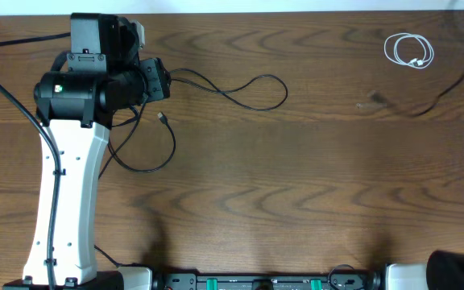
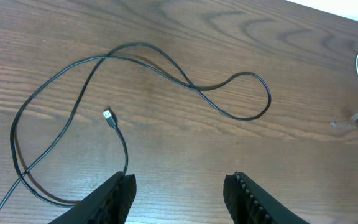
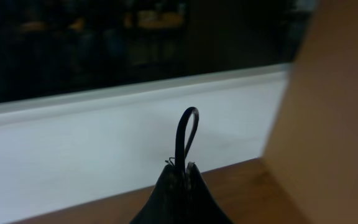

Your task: Untangle cables

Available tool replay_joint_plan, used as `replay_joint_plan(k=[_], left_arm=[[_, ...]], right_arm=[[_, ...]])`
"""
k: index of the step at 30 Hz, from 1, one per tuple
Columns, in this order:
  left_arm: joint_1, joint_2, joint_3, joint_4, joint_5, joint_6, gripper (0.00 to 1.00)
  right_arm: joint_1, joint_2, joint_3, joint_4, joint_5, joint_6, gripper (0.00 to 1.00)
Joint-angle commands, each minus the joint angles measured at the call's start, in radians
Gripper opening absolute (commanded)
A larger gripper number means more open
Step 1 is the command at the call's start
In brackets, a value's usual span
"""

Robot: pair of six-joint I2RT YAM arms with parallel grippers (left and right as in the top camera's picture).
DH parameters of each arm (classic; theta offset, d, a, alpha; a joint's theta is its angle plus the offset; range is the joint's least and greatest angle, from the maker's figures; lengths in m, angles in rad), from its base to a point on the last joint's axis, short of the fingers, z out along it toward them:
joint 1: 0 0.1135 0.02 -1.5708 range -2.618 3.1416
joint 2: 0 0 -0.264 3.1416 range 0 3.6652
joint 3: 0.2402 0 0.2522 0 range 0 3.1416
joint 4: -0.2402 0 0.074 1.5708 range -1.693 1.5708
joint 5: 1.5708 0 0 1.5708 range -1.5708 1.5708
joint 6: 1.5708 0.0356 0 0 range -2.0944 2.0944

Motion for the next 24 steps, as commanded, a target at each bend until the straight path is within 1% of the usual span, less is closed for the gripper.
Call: replay_joint_plan(k=[1, 7, 13, 17, 24], left_arm=[[0.003, 0.005, 0.006, -0.003, -0.003, 0.013, 0.51], [0.003, 0.005, 0.006, -0.003, -0.003, 0.013, 0.51], [0.003, 0.005, 0.006, -0.003, -0.003, 0.013, 0.51], [0.003, 0.005, 0.006, -0.002, -0.003, 0.013, 0.51], [0.003, 0.005, 0.006, 0.011, -0.002, 0.002, 0.51]], right_arm=[[-0.067, 0.07, 0.007, 0.04, 0.015, -0.074, 0.01], [-0.198, 0.222, 0.007, 0.148, 0.015, -0.093, 0.01], [-0.284, 0.39, 0.007, 0.196, 0.014, -0.093, 0.01], [-0.315, 0.487, 0.007, 0.169, -0.018, -0.092, 0.01], [-0.351, 0.63, 0.007, 0.041, -0.018, -0.043, 0.01]])
